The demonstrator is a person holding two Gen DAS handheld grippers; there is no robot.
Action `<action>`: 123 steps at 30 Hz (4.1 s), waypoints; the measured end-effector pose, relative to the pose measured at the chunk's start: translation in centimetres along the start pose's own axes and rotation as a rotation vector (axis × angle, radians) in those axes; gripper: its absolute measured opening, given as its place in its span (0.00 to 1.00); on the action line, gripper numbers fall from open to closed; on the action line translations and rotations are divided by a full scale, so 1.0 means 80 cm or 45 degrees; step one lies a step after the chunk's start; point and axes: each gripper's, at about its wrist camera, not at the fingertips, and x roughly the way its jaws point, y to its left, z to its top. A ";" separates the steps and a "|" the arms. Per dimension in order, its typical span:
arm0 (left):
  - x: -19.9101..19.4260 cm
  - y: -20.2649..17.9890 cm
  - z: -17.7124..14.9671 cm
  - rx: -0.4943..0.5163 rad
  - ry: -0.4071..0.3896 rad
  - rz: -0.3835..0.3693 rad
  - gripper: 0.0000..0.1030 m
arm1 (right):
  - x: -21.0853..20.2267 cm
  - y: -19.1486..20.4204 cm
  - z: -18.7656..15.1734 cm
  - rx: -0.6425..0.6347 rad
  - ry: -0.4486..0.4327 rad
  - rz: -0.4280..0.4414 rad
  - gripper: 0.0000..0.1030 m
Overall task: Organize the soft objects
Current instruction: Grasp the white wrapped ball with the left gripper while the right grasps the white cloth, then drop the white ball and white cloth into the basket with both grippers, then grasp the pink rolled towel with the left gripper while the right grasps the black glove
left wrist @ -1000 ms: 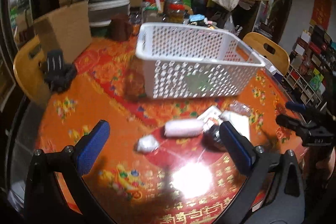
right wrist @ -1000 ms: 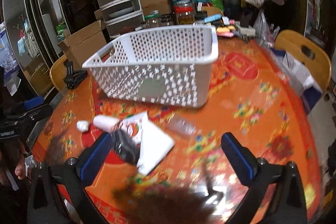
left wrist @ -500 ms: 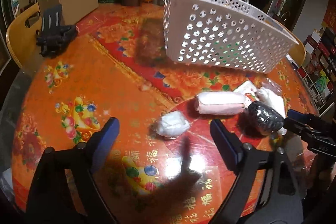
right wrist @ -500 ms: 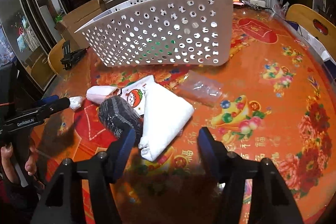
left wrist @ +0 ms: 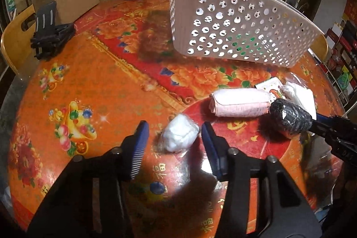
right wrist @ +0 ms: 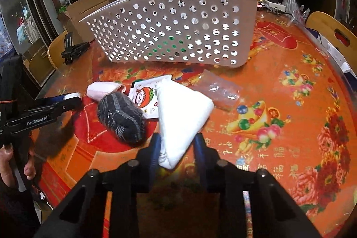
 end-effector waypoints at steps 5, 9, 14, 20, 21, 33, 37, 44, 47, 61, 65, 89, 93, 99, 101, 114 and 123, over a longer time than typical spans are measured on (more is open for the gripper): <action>-0.003 -0.009 -0.003 0.041 -0.014 0.018 0.26 | -0.007 -0.002 -0.004 0.004 -0.026 0.002 0.19; -0.010 -0.010 -0.008 0.034 -0.039 0.013 0.25 | -0.017 -0.004 -0.006 0.005 -0.048 0.002 0.17; -0.030 -0.015 -0.009 0.058 -0.084 0.021 0.25 | -0.036 -0.009 -0.005 0.009 -0.090 0.004 0.16; -0.052 -0.024 -0.009 0.072 -0.113 0.013 0.25 | -0.061 -0.010 -0.008 0.005 -0.139 0.004 0.16; -0.057 -0.025 -0.010 0.070 -0.123 0.008 0.25 | -0.065 -0.010 -0.008 0.005 -0.146 0.006 0.16; -0.121 -0.046 -0.006 0.097 -0.227 -0.013 0.25 | -0.127 -0.010 -0.010 -0.005 -0.246 0.025 0.16; -0.138 -0.054 -0.003 0.101 -0.248 -0.020 0.25 | -0.147 -0.005 -0.010 -0.016 -0.280 0.032 0.16; -0.165 -0.068 0.016 0.118 -0.300 -0.051 0.25 | -0.165 -0.003 0.006 -0.031 -0.312 0.022 0.16; -0.177 -0.074 0.029 0.131 -0.326 -0.061 0.25 | -0.171 -0.003 0.017 -0.038 -0.326 0.019 0.16; -0.158 -0.102 0.170 0.142 -0.282 -0.147 0.25 | -0.149 0.001 0.123 -0.097 -0.271 -0.045 0.16; -0.117 -0.111 0.217 0.144 -0.218 -0.112 0.25 | -0.119 -0.008 0.165 -0.082 -0.212 -0.067 0.16; 0.064 -0.098 0.289 0.030 0.041 -0.014 0.25 | 0.051 -0.021 0.249 -0.128 0.108 -0.166 0.16; 0.060 -0.091 0.288 0.010 0.033 -0.050 0.32 | 0.041 -0.018 0.249 -0.125 0.049 -0.127 0.21; 0.018 -0.089 0.283 0.043 -0.104 0.001 0.81 | 0.016 -0.024 0.247 -0.115 -0.019 -0.124 0.78; 0.005 -0.090 0.282 0.070 -0.138 0.047 0.84 | 0.005 -0.028 0.246 -0.104 -0.034 -0.113 0.87; -0.042 -0.078 0.267 0.107 -0.141 0.031 0.91 | -0.036 -0.036 0.220 -0.110 -0.056 -0.120 1.00; -0.093 -0.081 0.232 0.127 -0.199 -0.010 0.91 | -0.068 -0.034 0.193 -0.093 -0.070 -0.095 1.00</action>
